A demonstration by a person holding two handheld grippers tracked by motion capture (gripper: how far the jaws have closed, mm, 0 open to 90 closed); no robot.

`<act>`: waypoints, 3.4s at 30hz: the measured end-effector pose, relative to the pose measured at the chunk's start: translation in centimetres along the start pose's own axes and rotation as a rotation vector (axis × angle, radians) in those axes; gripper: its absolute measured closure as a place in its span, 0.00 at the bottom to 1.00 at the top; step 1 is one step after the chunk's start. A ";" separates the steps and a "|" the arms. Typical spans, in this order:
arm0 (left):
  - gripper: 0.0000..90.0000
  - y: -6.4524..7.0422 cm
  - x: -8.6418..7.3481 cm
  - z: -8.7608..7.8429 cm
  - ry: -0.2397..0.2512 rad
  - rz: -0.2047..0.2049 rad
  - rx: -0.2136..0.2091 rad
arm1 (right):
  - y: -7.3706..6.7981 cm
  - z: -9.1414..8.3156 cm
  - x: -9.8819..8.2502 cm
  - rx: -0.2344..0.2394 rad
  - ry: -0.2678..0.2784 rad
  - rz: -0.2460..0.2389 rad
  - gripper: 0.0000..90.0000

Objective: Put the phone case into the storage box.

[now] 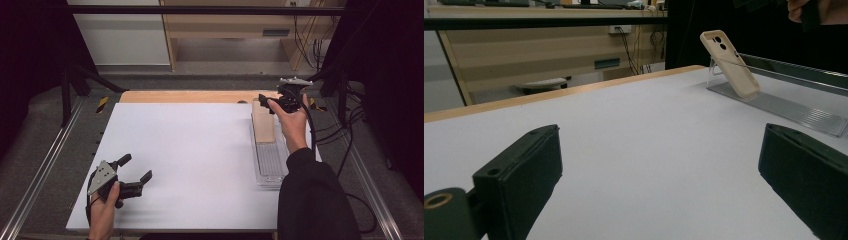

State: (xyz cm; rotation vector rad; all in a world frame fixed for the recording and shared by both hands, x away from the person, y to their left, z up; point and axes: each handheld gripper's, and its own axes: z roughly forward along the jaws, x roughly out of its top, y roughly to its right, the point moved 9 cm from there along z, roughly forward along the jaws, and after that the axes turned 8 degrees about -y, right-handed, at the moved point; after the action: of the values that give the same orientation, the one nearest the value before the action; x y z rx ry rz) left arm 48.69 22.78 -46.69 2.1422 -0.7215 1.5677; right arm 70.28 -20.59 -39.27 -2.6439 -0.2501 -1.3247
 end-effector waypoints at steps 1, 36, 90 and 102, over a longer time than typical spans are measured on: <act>0.04 0.0 0.0 0.0 0.000 0.000 0.000 | -0.1 -0.1 0.0 0.000 0.002 0.001 0.07; 0.04 -0.1 -0.1 0.1 -0.004 0.000 0.002 | -1.9 -2.9 -0.7 0.054 0.080 0.011 0.06; 0.01 -2.6 -0.4 -1.5 0.013 -0.037 0.082 | -4.0 -9.0 -2.5 0.133 0.246 0.000 0.04; 0.01 -2.6 -0.3 -1.7 0.024 -0.042 0.074 | -2.6 -9.9 -4.0 0.119 0.258 0.011 0.04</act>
State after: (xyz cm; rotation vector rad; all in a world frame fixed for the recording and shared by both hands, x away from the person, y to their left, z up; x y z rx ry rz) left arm 48.92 25.94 -46.52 2.1719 -0.6164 1.6195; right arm 59.67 -20.60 -36.42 -2.3437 -0.2679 -1.5756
